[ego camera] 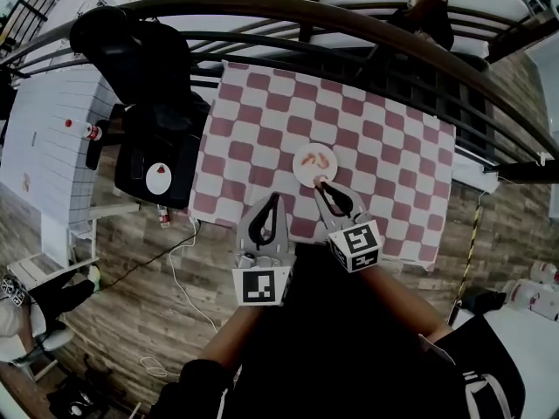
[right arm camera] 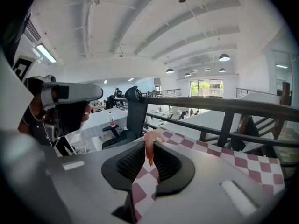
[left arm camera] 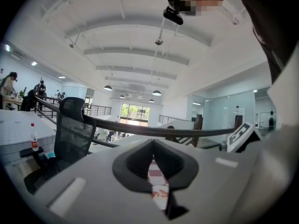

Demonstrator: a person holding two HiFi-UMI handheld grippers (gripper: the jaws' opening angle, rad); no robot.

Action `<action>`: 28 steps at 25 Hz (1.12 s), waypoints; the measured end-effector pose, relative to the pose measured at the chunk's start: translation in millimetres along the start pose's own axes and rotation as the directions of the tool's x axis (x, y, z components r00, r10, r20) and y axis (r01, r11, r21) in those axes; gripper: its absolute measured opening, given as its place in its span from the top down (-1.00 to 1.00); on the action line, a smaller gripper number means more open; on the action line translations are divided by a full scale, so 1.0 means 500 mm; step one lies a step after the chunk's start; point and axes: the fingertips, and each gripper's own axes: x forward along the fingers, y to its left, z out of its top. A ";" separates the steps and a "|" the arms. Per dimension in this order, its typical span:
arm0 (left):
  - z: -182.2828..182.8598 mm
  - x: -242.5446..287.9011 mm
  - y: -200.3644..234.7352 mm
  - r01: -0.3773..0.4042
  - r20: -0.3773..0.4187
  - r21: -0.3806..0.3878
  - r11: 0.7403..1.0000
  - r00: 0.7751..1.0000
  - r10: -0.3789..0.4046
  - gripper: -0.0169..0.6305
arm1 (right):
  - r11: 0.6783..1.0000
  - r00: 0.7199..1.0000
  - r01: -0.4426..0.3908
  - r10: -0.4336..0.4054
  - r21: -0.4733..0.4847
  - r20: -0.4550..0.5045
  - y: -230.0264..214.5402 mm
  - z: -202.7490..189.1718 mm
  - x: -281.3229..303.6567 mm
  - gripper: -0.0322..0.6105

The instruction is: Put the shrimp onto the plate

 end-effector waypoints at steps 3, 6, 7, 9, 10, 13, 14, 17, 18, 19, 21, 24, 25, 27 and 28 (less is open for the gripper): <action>0.004 0.002 0.008 -0.038 0.004 0.009 0.999 0.999 0.038 0.91 | 0.999 0.999 -0.037 0.037 -0.011 -0.022 -0.008 -0.010 0.024 0.73; 0.001 0.005 0.015 -0.064 0.005 0.009 0.998 0.998 0.064 0.91 | 0.998 0.997 -0.061 0.059 -0.035 -0.045 -0.016 -0.025 0.046 0.73; -0.002 0.006 0.018 -0.074 0.002 0.002 0.997 0.997 0.074 0.91 | 0.997 0.996 -0.067 0.064 -0.041 -0.056 -0.019 -0.033 0.054 0.73; -0.006 0.006 0.026 -0.098 -0.005 -0.014 0.995 0.995 0.098 0.91 | 0.995 0.994 -0.080 0.076 -0.053 -0.083 -0.023 -0.051 0.069 0.73; -0.006 0.004 0.030 -0.110 -0.007 -0.017 0.994 0.994 0.110 0.91 | 0.994 0.992 -0.088 0.083 -0.059 -0.097 -0.024 -0.060 0.075 0.73; -0.007 -0.002 0.042 -0.136 -0.006 -0.019 0.991 0.991 0.136 0.91 | 0.991 0.985 -0.113 0.102 -0.077 -0.136 -0.023 -0.079 0.092 0.73; -0.007 -0.004 0.046 -0.144 -0.005 -0.021 0.989 0.990 0.144 0.91 | 0.990 0.983 -0.119 0.106 -0.081 -0.148 -0.022 -0.085 0.098 0.73; -0.009 -0.007 0.052 -0.159 -0.010 -0.021 0.987 0.987 0.159 0.91 | 0.989 0.979 -0.123 0.108 -0.083 -0.172 -0.022 -0.106 0.112 0.73; -0.009 -0.005 0.051 -0.160 -0.010 -0.023 0.987 0.987 0.160 0.91 | 0.989 0.978 -0.121 0.105 -0.083 -0.179 -0.025 -0.113 0.116 0.73; -0.008 -0.002 0.049 -0.160 -0.006 -0.024 0.987 0.987 0.160 0.91 | 0.990 0.977 -0.118 0.101 -0.083 -0.186 -0.030 -0.121 0.120 0.73; -0.005 -0.001 0.046 -0.161 0.000 -0.021 0.987 0.987 0.161 0.91 | 0.990 0.975 -0.113 0.094 -0.084 -0.202 -0.038 -0.137 0.128 0.73; -0.002 -0.009 0.045 -0.166 0.000 -0.012 0.986 0.986 0.166 0.91 | 0.989 0.973 -0.105 0.080 -0.103 -0.219 -0.042 -0.158 0.139 0.73; -0.002 -0.012 0.046 -0.170 -0.001 -0.011 0.985 0.985 0.170 0.91 | 0.988 0.972 -0.103 0.076 -0.114 -0.224 -0.044 -0.165 0.143 0.73; -0.007 -0.016 0.049 -0.179 -0.014 -0.014 0.984 0.984 0.179 0.91 | 0.986 0.968 -0.105 0.072 -0.130 -0.239 -0.049 -0.179 0.152 0.73; -0.009 -0.018 0.051 -0.183 -0.019 -0.015 0.983 0.983 0.183 0.91 | 0.985 0.966 -0.109 0.072 -0.137 -0.249 -0.051 -0.187 0.158 0.73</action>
